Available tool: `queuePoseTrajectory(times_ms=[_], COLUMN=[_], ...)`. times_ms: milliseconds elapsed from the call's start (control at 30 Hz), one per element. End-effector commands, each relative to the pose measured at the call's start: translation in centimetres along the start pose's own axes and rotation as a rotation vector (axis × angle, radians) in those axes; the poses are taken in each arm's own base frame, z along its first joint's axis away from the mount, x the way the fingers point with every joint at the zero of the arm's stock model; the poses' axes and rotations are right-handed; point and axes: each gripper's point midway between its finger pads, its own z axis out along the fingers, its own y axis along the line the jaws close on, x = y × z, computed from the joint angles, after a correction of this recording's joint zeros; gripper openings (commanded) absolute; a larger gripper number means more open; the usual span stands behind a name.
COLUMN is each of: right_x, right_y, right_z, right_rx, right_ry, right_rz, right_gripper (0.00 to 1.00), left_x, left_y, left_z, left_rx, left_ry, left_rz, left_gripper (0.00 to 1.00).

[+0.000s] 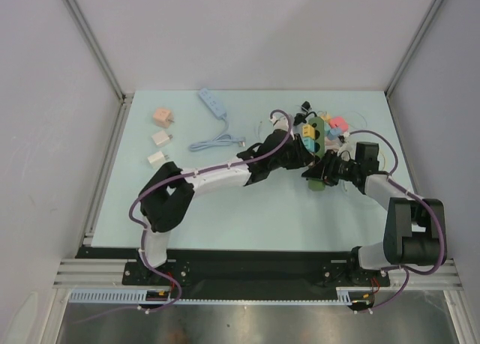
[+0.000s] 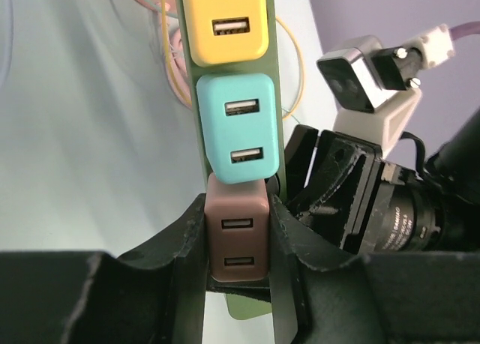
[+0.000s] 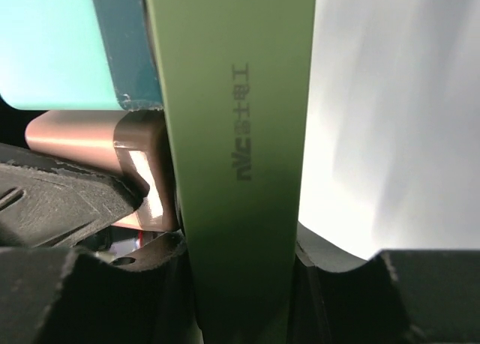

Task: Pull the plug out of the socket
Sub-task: Remove the plug from the socket.

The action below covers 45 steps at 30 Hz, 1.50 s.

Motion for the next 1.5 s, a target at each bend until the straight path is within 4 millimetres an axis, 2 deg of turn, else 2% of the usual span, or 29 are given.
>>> queuePoseTrajectory(times_ms=[0,200,367,433,467,500,533,567,600,633,800,933,1067,1167,1200,1267,1300,1333,1400,1433,1467], right_x=[-5.5,-5.7,-5.8,-5.8,-5.8,-5.8,-5.8,-5.8,-5.7,-5.7,-5.6,-5.6,-5.6,-5.6,-5.5,-5.3,-5.1,-5.0,-5.2,-5.2,-5.1], right_y=[-5.7,-6.0,-6.2,-6.1,-6.1,-6.0,-5.9,-5.7,-5.5,-5.3,-5.1,-5.3,-5.3,-4.9,-4.7,-4.1,-3.9,-3.8,-2.8,-2.6,-2.0], right_z=[-2.5,-2.6,-2.8,-2.8,-2.8,-2.7,-2.7,-2.7,-2.6,-2.6,-2.4,-2.4,-2.4,-2.4,-2.4,-2.3,-2.3,-2.3,-2.4,-2.4,-2.6], right_rx=[0.312,0.339,0.36,0.357,0.357,0.349,0.342,0.331,0.317,0.309,0.29,0.296,0.297,0.277,0.264,0.225,0.212,0.196,0.13,0.112,0.072], right_ry=[-0.23,-0.234,-0.236,-0.235,-0.235,-0.233,-0.232,-0.232,-0.228,-0.228,-0.219,-0.22,-0.219,-0.218,-0.213,-0.203,-0.196,-0.187,-0.19,-0.189,-0.176], right_rz=[-0.005,-0.025,-0.035,-0.038,-0.038,-0.039,-0.041,-0.043,-0.044,-0.05,-0.051,-0.051,-0.056,-0.061,-0.07,-0.08,-0.08,-0.09,-0.119,-0.135,-0.147], right_gripper=[0.0,0.0,0.0,0.0,0.0,0.0,0.0,0.0,0.0,0.0,0.0,0.0,0.0,0.0,0.0,0.0,0.0,0.0,0.0,0.0,0.0], left_x=[-4.7,-4.7,-5.6,-5.8,-5.7,-6.2,-5.0,-5.3,-5.8,-5.4,-5.9,-5.9,-6.3,-7.0,-7.2,-7.0,-8.1,-7.0,-8.1,-7.5,-8.3], left_y=[-5.5,-6.3,-6.2,-6.8,-6.4,-6.9,-6.4,-5.8,-6.3,-5.8,-4.1,-3.0,-3.0,-2.8,-2.4,-0.4,-0.9,1.1,3.0,4.6,6.2], left_z=[-2.3,-1.7,-2.7,-3.3,-3.4,-3.8,-4.0,-4.1,-4.4,-5.2,-6.8,-6.8,-6.4,-7.2,-7.4,-8.1,-9.4,-9.8,-11.1,-12.3,-13.0], left_rx=[0.047,0.016,0.002,0.036,0.04,0.091,0.128,0.147,0.191,0.218,0.276,0.241,0.211,0.198,0.192,0.162,0.189,0.155,0.134,0.112,0.082], left_ry=[-0.027,-0.007,-0.013,0.001,0.012,0.015,0.065,0.069,0.054,0.069,0.065,0.049,0.04,0.011,0.002,-0.01,-0.054,-0.043,-0.094,-0.097,-0.127], left_rz=[0.089,0.125,0.169,0.161,0.149,0.127,0.089,0.067,0.043,0.035,-0.041,-0.063,-0.056,-0.025,-0.006,0.009,0.033,0.033,0.038,0.031,0.019], left_gripper=[0.0,0.0,0.0,0.0,0.0,0.0,0.0,0.0,0.0,0.0,0.0,0.0,0.0,0.0,0.0,0.0,0.0,0.0,0.0,0.0,0.0])
